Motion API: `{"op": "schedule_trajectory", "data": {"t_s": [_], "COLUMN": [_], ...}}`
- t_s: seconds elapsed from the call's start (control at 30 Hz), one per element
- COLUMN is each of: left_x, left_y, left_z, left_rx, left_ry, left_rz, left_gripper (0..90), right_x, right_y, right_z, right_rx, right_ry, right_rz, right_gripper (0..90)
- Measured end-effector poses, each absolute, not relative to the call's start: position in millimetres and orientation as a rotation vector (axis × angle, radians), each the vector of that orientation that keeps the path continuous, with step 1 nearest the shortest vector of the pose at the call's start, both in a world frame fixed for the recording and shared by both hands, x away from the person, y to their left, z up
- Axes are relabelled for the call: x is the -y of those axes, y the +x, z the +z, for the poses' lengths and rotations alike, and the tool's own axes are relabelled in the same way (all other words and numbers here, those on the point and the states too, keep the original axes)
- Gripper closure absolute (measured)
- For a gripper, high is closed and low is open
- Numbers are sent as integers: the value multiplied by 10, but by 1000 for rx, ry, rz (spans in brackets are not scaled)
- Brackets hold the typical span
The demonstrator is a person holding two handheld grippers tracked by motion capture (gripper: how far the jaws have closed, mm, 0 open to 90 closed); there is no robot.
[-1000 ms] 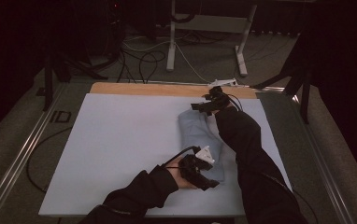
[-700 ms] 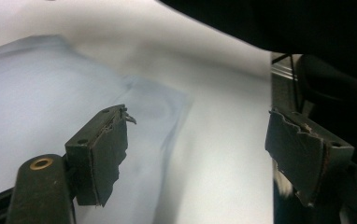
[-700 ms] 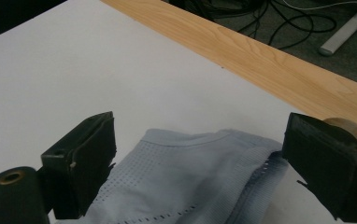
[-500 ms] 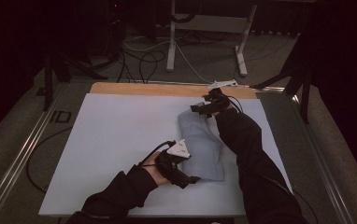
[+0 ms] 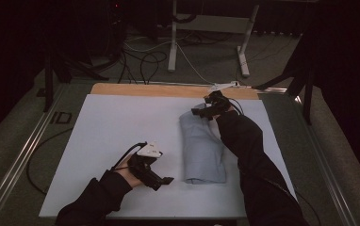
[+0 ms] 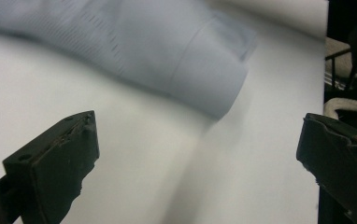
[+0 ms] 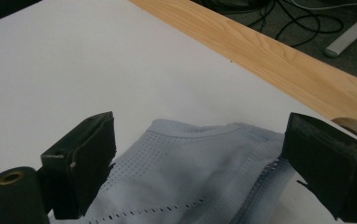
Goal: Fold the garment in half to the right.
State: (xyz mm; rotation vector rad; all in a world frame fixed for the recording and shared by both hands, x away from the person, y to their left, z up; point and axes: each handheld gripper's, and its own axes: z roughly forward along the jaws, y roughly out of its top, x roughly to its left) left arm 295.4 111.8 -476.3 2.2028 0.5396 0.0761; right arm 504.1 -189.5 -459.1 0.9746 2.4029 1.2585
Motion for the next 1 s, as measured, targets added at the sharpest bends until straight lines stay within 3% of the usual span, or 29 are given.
{"op": "schedule_trajectory", "data": {"t_s": [0.33, 0.53, 0.6, 0.67, 0.73, 0.77, 0.8, 0.83, 0.9, 1.0], "left_x": [-1756, -1990, -2019, -2102, -2115, -2126, -2136, -2142, -2154, -2181], "left_y": [2803, 2693, 2680, 2647, 2643, 2642, 2645, 2646, 2649, 2653], "left_z": [-4917, -5034, -5051, -5094, -5102, -5110, -5117, -5124, -5129, -5136], "left_rx": [-660, -724, -734, -764, -767, -771, -776, -782, -788, -794], "left_ry": [2152, 2138, 2132, 2104, 2100, 2099, 2102, 2097, 2085, 2068], "left_rz": [188, 254, 260, 269, 270, 274, 279, 281, 281, 311], "left_gripper": [4, 4, 4, 4, 4, 4, 4, 4, 4, 4], "right_x": [1966, 2052, 2065, 2055, 2045, 2036, 2009, 2009, 1980, 1951], "right_y": [5122, 5216, 5239, 5248, 5248, 5246, 5232, 5232, 5213, 5197], "right_z": [-4721, -4919, -4979, -5047, -5067, -5079, -5082, -5082, -5069, -5000], "right_rx": [-2367, -2360, -2380, -2409, -2426, -2442, -2453, -2453, -2462, -2457], "right_ry": [1103, 1209, 1236, 1270, 1268, 1260, 1225, 1225, 1209, 1148], "right_rz": [1225, 1141, 1114, 1063, 1049, 1033, 977, 977, 957, 996], "right_gripper": [98, 172, 240, 383, 424, 492, 678, 678, 825, 848]}}
